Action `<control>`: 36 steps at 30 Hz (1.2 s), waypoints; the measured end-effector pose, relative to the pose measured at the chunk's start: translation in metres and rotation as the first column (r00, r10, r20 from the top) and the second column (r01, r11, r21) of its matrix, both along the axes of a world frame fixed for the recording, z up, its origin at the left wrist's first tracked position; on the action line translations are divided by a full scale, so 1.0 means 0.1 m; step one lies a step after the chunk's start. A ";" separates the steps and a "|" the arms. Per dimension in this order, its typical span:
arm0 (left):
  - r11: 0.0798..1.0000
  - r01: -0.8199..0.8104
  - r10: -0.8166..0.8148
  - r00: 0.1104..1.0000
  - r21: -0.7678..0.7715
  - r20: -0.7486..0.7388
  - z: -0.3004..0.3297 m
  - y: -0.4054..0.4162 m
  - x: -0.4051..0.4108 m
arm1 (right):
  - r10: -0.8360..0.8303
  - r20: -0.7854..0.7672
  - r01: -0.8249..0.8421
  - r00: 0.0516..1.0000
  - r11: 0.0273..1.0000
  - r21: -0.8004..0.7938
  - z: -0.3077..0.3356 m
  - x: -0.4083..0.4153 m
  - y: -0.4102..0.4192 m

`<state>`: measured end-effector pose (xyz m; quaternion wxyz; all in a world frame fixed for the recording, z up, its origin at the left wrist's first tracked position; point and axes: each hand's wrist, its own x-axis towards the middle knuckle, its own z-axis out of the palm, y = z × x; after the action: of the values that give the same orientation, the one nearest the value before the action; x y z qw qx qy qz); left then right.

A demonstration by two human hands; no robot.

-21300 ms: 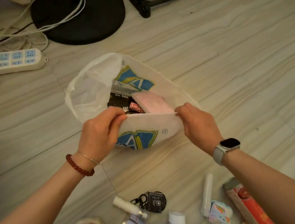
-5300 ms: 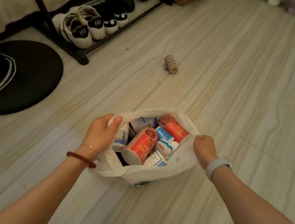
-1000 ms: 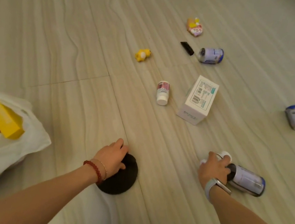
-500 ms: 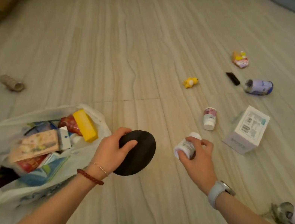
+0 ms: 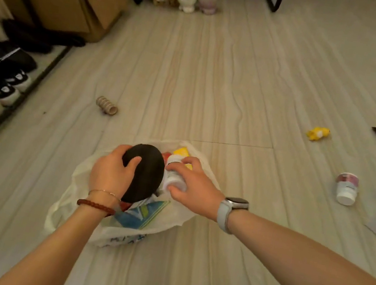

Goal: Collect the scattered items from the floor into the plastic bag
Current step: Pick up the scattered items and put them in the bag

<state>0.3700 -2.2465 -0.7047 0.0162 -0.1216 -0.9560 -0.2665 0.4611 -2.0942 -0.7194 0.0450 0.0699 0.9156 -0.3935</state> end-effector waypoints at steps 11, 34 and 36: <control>0.826 -0.020 0.073 0.995 -0.564 0.072 -0.21 -0.32 -0.25 | 0.016 0.045 -0.027 0.999 0.967 0.254 -0.26 -0.15 -0.12; 0.962 -0.213 0.213 0.977 0.174 0.016 -0.08 -0.39 -0.33 | -0.160 -0.230 0.208 0.960 0.957 0.203 0.23 -0.14 -0.05; 0.978 -0.195 0.191 0.980 0.075 0.055 -0.07 -0.31 -0.27 | -0.148 -0.161 0.187 0.976 0.945 0.269 0.17 -0.09 0.01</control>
<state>0.3431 -2.2775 -0.7120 0.0241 -0.0212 -0.9520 -0.3045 0.4525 -2.0928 -0.7021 -0.0627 0.1257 0.9540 -0.2650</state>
